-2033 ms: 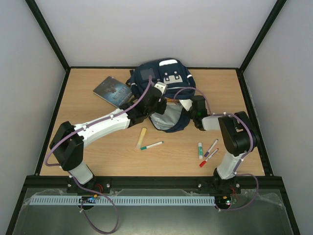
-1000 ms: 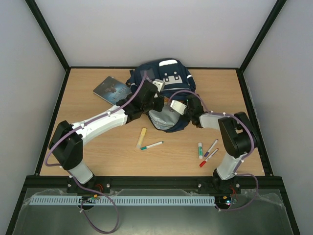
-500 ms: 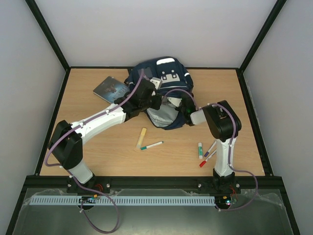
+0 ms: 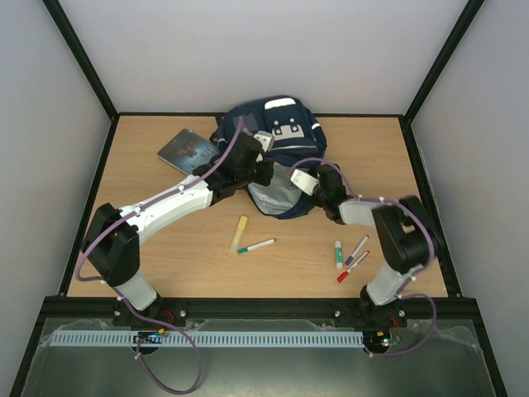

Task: Pack the student bag
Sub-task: Place the book in the student bag, then move the student bag to the center of the board.

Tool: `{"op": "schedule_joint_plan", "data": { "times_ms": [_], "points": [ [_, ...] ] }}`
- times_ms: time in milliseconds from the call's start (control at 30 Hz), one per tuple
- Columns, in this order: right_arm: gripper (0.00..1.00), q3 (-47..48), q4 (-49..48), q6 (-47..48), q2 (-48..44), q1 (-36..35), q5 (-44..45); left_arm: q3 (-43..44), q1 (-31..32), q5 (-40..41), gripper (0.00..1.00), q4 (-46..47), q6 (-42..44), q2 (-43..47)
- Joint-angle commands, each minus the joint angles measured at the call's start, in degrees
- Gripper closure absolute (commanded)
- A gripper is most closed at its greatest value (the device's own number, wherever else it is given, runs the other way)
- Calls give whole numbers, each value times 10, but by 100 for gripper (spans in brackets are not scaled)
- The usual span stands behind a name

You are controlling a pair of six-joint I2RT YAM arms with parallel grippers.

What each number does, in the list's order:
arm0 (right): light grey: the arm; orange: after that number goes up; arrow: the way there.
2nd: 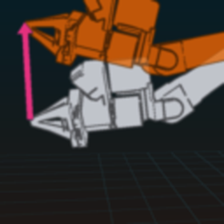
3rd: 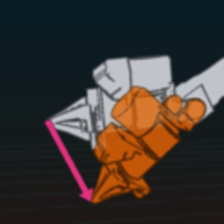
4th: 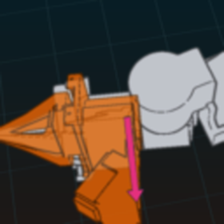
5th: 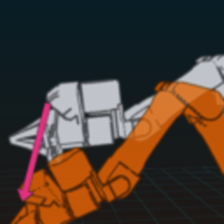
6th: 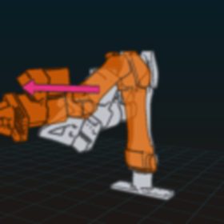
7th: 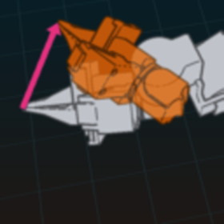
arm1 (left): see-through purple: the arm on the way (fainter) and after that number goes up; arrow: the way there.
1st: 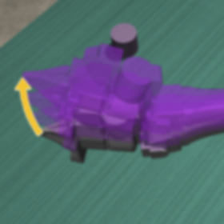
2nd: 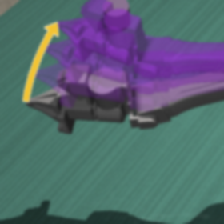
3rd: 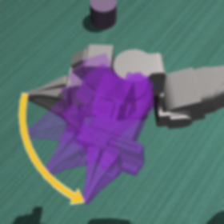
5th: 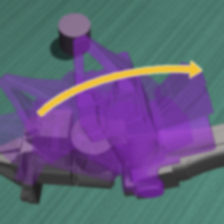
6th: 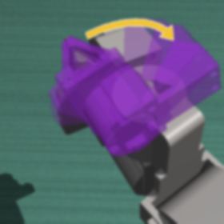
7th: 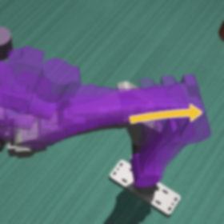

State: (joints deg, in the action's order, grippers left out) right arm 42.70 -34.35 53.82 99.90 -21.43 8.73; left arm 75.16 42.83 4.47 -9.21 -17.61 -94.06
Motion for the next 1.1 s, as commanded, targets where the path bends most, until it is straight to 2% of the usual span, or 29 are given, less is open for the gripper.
{"op": "schedule_joint_plan", "data": {
  "times_ms": [0,133,267,367,433,500,567,600,767,900,1067],
  "points": [
    [87,-37,196,-46,-118,-2,-119,-1,2,-13,98,34,-6,9],
    [87,-20,333,-102,-213,25,-199,-20,2,-38,98,21,-2,3],
    [87,43,434,-160,-261,91,-290,-64,3,-81,94,17,-5,-1],
    [87,96,488,-207,-266,153,-373,-113,4,-101,84,27,-7,1],
    [82,123,492,-251,-255,176,-384,-142,6,-111,70,31,-8,-2],
    [65,144,476,-302,-236,185,-368,-158,10,-118,57,30,-5,-3],
    [53,172,461,-355,-200,189,-347,-163,12,-123,47,24,-1,-1],
    [51,188,458,-380,-182,191,-344,-164,12,-125,44,21,1,2],
    [46,271,434,-506,-70,195,-317,-154,-3,-145,33,10,8,41],
    [46,335,440,-574,26,197,-322,-148,-64,-162,20,20,-39,61],
    [47,405,468,-607,123,197,-336,-133,-163,-152,19,34,-142,27]
  ]
}}
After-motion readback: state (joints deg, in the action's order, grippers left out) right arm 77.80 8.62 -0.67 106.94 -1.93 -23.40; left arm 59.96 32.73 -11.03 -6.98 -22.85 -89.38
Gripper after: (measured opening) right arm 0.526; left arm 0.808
